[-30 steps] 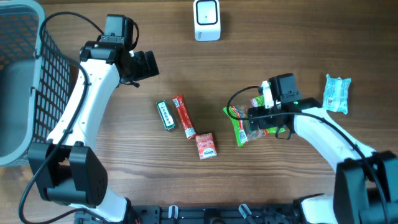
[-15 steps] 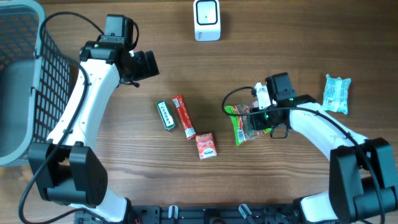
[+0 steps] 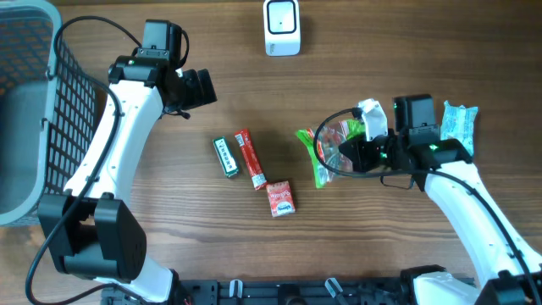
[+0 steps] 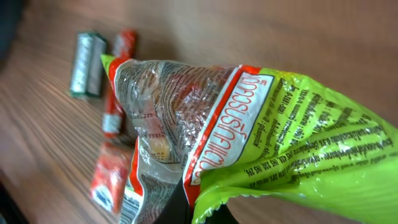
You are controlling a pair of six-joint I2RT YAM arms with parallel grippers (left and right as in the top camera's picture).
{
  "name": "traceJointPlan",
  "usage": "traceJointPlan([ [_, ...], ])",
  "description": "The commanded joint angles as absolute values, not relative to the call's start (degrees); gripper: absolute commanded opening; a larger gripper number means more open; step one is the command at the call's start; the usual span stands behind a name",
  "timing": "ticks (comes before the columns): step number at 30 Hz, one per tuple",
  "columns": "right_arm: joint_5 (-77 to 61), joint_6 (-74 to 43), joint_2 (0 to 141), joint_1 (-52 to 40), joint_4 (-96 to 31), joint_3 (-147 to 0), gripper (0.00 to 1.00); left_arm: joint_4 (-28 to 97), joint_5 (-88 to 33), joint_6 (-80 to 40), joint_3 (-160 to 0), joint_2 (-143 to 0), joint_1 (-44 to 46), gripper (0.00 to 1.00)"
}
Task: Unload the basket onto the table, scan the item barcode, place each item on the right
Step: 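Lift the green snack bag and carry it up toward the scanner, then hold the green snack bag in front of the scanner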
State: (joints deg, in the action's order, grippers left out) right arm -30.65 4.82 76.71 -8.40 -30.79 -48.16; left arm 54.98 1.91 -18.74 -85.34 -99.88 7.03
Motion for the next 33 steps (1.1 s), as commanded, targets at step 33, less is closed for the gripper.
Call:
traceJointPlan([
  [33, 21.02, 41.78, 96.99, -31.33, 1.26, -79.18, 0.04, 54.85, 2.66, -18.48, -85.06, -100.20, 6.96, 1.00],
])
